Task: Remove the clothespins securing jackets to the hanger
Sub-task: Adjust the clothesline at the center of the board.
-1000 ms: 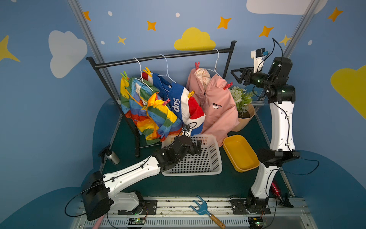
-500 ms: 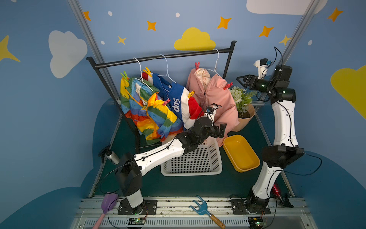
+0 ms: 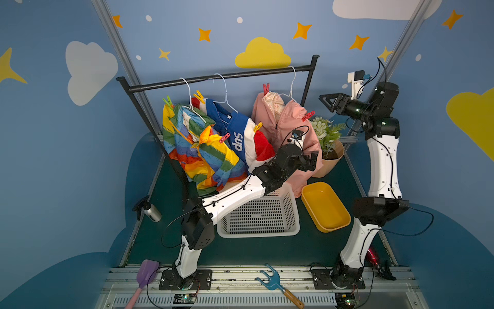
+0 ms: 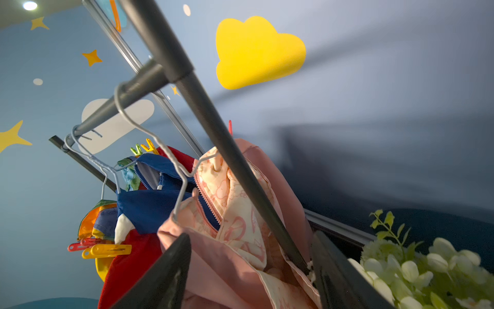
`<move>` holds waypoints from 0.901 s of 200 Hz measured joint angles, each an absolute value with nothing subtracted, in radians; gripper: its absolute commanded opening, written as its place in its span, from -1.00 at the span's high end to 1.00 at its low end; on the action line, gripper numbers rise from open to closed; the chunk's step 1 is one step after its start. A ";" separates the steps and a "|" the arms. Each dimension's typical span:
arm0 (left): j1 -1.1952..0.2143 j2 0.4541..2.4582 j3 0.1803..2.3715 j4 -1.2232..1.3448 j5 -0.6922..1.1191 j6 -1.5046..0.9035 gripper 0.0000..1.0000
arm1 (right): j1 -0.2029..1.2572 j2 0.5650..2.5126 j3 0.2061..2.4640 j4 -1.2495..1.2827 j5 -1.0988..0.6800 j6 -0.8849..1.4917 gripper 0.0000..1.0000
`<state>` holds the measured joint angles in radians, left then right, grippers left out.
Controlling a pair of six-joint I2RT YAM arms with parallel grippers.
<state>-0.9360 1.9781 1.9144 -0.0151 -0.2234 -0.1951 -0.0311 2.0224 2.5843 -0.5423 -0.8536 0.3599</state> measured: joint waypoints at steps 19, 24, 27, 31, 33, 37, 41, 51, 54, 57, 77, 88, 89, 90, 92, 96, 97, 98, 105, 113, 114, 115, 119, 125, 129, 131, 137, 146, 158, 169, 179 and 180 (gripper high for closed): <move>-0.939 2.000 1.942 -0.025 -0.219 -0.182 -0.75 | -0.010 2.013 2.634 -0.571 -0.842 0.339 -0.47; -0.940 2.004 1.945 -0.029 -0.215 -0.177 -0.67 | -0.007 2.006 2.634 -0.577 -0.838 0.334 -0.47; -0.941 2.008 1.947 -0.031 -0.213 -0.176 -0.63 | -0.004 2.001 2.631 -0.581 -0.836 0.331 -0.48; -0.941 2.011 1.948 -0.035 -0.209 -0.172 -0.58 | -0.001 1.996 2.629 -0.587 -0.833 0.327 -0.47; -0.942 2.013 1.948 -0.036 -0.207 -0.170 -0.55 | 0.002 1.993 2.626 -0.588 -0.831 0.326 -0.47; -0.942 2.016 1.948 -0.039 -0.200 -0.167 -0.49 | 0.006 1.987 2.621 -0.593 -0.828 0.320 -0.47; -0.942 2.019 1.948 -0.044 -0.195 -0.163 -0.44 | 0.010 1.983 2.617 -0.599 -0.826 0.314 -0.47; -0.943 2.026 1.948 -0.051 -0.181 -0.157 -0.31 | 0.018 1.979 2.614 -0.618 -0.813 0.296 -0.47; -0.943 2.027 1.948 -0.052 -0.175 -0.152 -0.28 | 0.022 1.978 2.613 -0.622 -0.810 0.289 -0.46; -0.943 2.028 1.948 -0.053 -0.170 -0.151 -0.23 | 0.026 1.978 2.613 -0.628 -0.803 0.284 -0.47; -0.943 2.032 1.948 -0.064 -0.147 -0.139 0.06 | 0.051 1.978 2.608 -0.682 -0.760 0.235 -0.43; -0.943 2.032 1.948 -0.064 -0.138 -0.133 0.09 | 0.068 1.978 2.604 -0.709 -0.740 0.216 -0.43; -0.943 2.032 1.948 -0.064 -0.138 -0.132 0.09 | 0.070 1.978 2.604 -0.711 -0.737 0.214 -0.43; -0.943 2.032 1.948 -0.065 -0.136 -0.130 0.09 | 0.070 1.978 2.604 -0.713 -0.736 0.213 -0.43; -0.943 2.032 1.948 -0.064 -0.136 -0.129 0.10 | 0.073 1.978 2.603 -0.717 -0.734 0.208 -0.43; -0.943 2.032 1.948 -0.065 -0.135 -0.127 0.13 | 0.079 1.978 2.603 -0.725 -0.726 0.202 -0.45; -0.943 2.032 1.948 -0.065 -0.135 -0.127 0.14 | 0.080 1.978 2.603 -0.726 -0.724 0.201 -0.45; -0.943 2.032 1.948 -0.065 -0.135 -0.126 0.14 | 0.082 1.978 2.603 -0.729 -0.721 0.199 -0.45; -0.943 2.032 1.948 -0.065 -0.135 -0.123 0.19 | 0.090 1.978 2.603 -0.739 -0.710 0.191 -0.47; -0.942 2.032 1.948 -0.065 -0.135 -0.118 0.24 | 0.101 1.978 2.603 -0.750 -0.697 0.181 -0.48; -0.942 2.032 1.948 -0.065 -0.135 -0.117 0.24 | 0.101 1.978 2.603 -0.751 -0.697 0.179 -0.48; -0.942 2.032 1.948 -0.065 -0.135 -0.116 0.25 | 0.102 1.978 2.603 -0.752 -0.696 0.176 -0.48; -0.942 2.032 1.948 -0.064 -0.135 -0.115 0.27 | 0.106 1.978 2.603 -0.756 -0.693 0.174 -0.48; -0.941 2.032 1.948 -0.064 -0.135 -0.112 0.31 | 0.111 1.978 2.603 -0.761 -0.687 0.169 -0.48; -0.940 2.032 1.948 -0.064 -0.135 -0.109 0.36 | 0.113 1.978 2.603 -0.765 -0.681 0.166 -0.48; -0.940 2.032 1.948 -0.064 -0.135 -0.109 0.38 | 0.114 1.978 2.603 -0.767 -0.680 0.164 -0.48; -0.937 2.032 1.948 -0.064 -0.133 -0.106 0.44 | 0.115 1.978 2.603 -0.770 -0.673 0.159 -0.49; -0.933 2.032 1.948 -0.064 -0.132 -0.108 0.55 | 0.115 1.978 2.601 -0.777 -0.659 0.154 -0.51; -0.927 2.032 1.944 -0.060 -0.125 -0.109 0.69 | 0.115 1.978 2.601 -0.782 -0.641 0.150 -0.54; -0.921 2.027 1.928 -0.049 -0.115 -0.104 0.80 | 0.115 1.978 2.601 -0.786 -0.628 0.147 -0.55; -0.919 2.019 1.902 -0.038 -0.104 -0.104 0.85 | 0.115 1.978 2.601 -0.789 -0.620 0.148 -0.56; -0.919 2.017 1.898 -0.036 -0.101 -0.104 0.85 | 0.115 1.978 2.601 -0.789 -0.619 0.148 -0.56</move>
